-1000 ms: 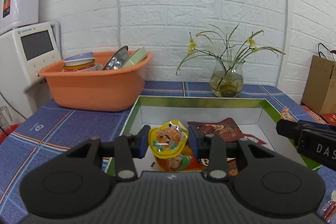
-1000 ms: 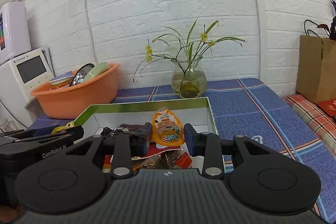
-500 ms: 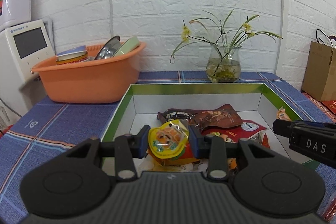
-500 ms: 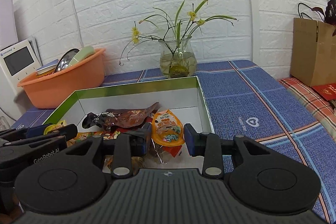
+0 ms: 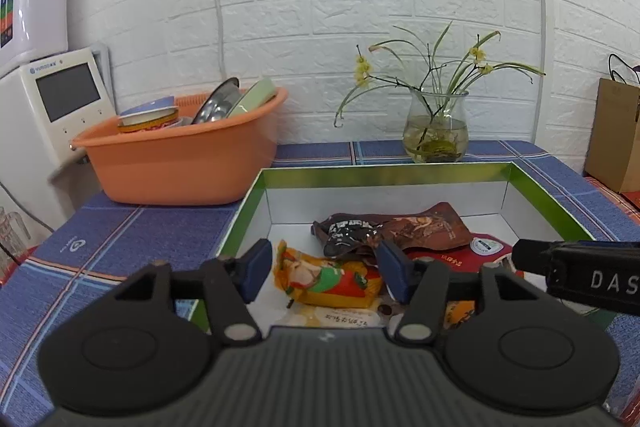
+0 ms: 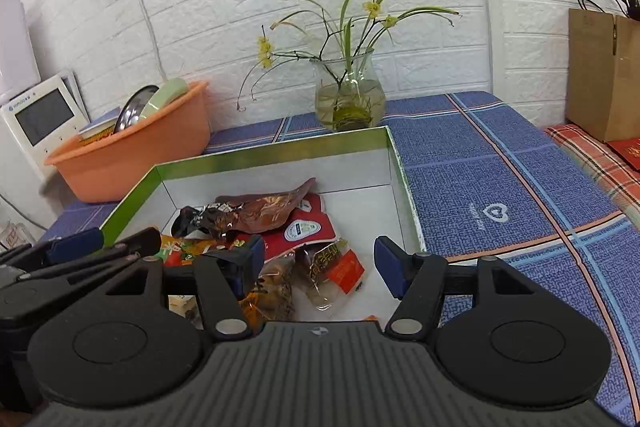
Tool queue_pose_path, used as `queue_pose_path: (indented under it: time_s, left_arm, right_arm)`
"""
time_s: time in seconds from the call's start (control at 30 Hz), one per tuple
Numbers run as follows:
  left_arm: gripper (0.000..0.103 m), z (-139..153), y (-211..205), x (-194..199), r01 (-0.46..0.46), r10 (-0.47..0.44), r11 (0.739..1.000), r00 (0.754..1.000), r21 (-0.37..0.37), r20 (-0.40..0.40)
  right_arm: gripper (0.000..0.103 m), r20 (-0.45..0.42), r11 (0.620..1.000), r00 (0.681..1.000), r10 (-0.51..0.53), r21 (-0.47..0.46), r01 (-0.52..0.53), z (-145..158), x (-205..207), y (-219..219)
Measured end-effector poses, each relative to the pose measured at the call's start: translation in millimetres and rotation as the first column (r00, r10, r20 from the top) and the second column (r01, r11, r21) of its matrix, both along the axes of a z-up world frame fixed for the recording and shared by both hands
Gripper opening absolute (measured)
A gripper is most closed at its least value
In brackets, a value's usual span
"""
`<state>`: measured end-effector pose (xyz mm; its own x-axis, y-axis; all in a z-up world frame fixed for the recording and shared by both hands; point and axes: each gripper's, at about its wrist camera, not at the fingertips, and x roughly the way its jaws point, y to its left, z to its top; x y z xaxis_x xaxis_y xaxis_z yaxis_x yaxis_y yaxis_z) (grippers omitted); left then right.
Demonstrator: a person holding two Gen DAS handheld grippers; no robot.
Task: Organize snacks
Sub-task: 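Carry the yellow jelly cup into the green box and open the left tool, then grasp the jerky pouch with the left tool while the right tool grasps the pink-labelled cracker bag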
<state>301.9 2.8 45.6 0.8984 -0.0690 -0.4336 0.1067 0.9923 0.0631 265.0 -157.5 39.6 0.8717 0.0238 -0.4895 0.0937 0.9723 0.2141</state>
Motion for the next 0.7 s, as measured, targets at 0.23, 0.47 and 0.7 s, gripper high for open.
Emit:
queue_pose_path:
  time_s: [0.23, 0.47, 0.7]
  left_arm:
    - [0.067, 9, 12, -2, -0.034, 0.034, 0.999, 0.999, -0.006, -0.027]
    - [0.072, 35, 46, -36, 0.023, -0.024, 0.999, 1.000, -0.047, -0.021]
    - [0.094, 12, 79, -98, 0.099, -0.098, 0.995, 0.995, 0.025, -0.033]
  right_arm:
    - [0.100, 0.068, 0.999, 0.998, -0.018, 0.038, 0.016, 21, -14, -16]
    - [0.103, 0.181, 1.000, 0.983, -0.027, 0.017, 0.024, 56, -55, -33]
    - [0.103, 0.147, 0.998, 0.987, 0.060, 0.000, -0.060, 55, -105, -55]
